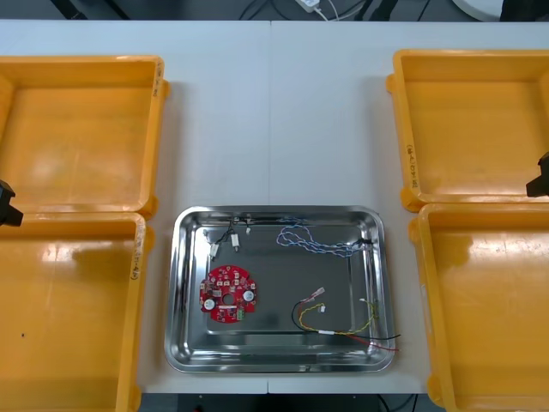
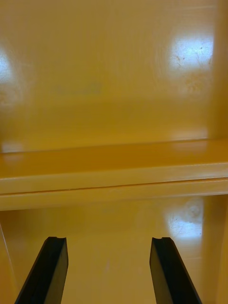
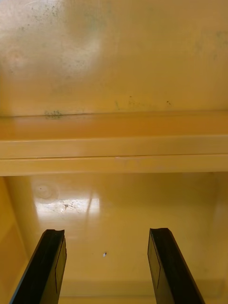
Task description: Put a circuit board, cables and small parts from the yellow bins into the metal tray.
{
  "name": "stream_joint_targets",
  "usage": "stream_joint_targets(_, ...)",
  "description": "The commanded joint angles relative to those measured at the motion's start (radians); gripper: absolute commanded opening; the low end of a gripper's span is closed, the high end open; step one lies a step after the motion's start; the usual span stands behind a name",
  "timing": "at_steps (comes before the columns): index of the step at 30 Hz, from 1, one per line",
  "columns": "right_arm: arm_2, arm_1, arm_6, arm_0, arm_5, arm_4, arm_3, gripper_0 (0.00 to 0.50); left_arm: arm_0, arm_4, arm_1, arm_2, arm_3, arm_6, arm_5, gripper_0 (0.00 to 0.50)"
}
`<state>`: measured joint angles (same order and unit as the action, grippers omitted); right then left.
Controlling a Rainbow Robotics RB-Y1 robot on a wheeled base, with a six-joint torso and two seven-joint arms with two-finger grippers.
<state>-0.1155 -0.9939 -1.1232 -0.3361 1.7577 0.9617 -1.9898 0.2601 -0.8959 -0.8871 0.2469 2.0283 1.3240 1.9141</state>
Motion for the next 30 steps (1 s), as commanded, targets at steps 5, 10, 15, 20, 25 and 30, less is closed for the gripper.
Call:
stream_joint_targets(5, -0.035, -0.049, 0.002, 0.006, -0.007, -0.003, -0.009, 0.5, -0.013, -0.008, -0.049, 0.032, 0.01, 0.075, 0.006, 0.5)
stream_joint_targets(10, -0.035, -0.049, 0.002, 0.006, -0.007, -0.003, -0.009, 0.5, -0.013, -0.008, -0.049, 0.032, 0.01, 0.075, 0.006, 0.5)
stream_joint_targets(15, -0.035, -0.049, 0.002, 0.006, -0.007, -0.003, -0.009, 0.5, -0.013, -0.008, -0.049, 0.032, 0.01, 0.075, 0.006, 0.5)
stream_joint_targets(20, -0.035, -0.049, 0.002, 0.006, -0.007, -0.003, -0.009, 0.5, -0.013, -0.008, -0.049, 0.032, 0.01, 0.075, 0.006, 0.5)
stream_joint_targets(25, -0.035, -0.049, 0.002, 0.006, -0.007, -0.003, -0.009, 0.5, -0.013, -0.008, -0.049, 0.032, 0.01, 0.075, 0.006, 0.5)
stream_joint_targets(30, -0.035, -0.049, 0.002, 0.006, -0.007, -0.003, -0.009, 0.5, -0.013, -0.008, -0.049, 0.032, 0.01, 0.075, 0.006, 0.5)
